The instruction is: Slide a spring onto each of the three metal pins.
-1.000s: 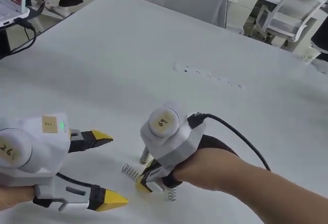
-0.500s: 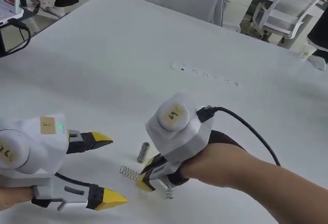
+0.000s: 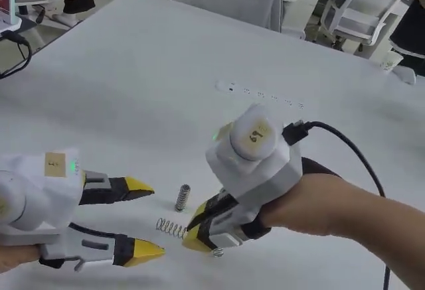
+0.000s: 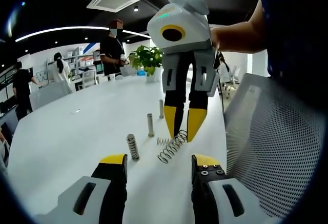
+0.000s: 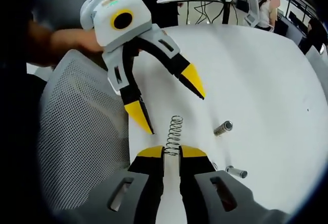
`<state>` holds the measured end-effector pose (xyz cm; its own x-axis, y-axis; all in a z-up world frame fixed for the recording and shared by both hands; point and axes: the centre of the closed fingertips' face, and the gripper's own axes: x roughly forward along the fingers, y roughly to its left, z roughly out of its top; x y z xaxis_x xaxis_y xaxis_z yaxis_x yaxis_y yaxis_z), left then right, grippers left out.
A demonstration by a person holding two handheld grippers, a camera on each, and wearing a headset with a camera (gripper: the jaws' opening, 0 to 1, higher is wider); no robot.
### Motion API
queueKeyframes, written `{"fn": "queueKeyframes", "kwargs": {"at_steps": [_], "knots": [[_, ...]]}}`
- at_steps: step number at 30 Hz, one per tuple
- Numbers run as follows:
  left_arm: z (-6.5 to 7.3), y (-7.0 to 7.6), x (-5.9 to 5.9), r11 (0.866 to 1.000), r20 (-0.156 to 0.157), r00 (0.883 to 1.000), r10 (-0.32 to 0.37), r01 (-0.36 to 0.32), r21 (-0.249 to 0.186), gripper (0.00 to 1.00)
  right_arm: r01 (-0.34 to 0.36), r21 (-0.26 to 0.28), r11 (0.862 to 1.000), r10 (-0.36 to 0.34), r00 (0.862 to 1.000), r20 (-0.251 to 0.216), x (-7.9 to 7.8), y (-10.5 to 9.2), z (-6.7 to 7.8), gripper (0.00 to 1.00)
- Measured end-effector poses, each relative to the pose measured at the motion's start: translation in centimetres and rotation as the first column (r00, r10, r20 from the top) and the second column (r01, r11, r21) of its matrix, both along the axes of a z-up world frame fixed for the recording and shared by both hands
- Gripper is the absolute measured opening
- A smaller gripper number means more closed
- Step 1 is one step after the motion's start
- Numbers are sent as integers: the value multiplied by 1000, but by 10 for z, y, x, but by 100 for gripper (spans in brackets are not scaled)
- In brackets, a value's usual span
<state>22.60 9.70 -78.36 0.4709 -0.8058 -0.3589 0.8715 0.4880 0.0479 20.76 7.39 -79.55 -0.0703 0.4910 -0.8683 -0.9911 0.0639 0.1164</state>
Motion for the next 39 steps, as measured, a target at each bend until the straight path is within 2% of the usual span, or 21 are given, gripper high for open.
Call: {"fn": "queueKeyframes", "kwargs": {"at_steps": [5,9,12,20,29,39], "knots": [[7,-8,-5,999,18,999,-41,41,-3,35,-27,4,1000,27,1000,4,-4,0,8,8],[15,-14,-10,997,23,997,-68,69,-26,27,-67,1,998,67,998,-3,-11,-3,12,8],[17,-15,-13,996,23,996,-87,88,-26,23,-84,-4,996,84,996,7,-12,-6,16,8],[18,-24,-21,992,32,991,-127,128,-14,18,-105,-13,994,105,994,3,-14,-6,26,8],[18,-27,-21,988,50,987,-154,153,15,6,-128,-28,991,128,992,-4,-14,-7,30,8],[19,-28,-16,986,58,984,-166,166,12,4,-128,-16,992,128,992,3,-11,-8,33,8]]}}
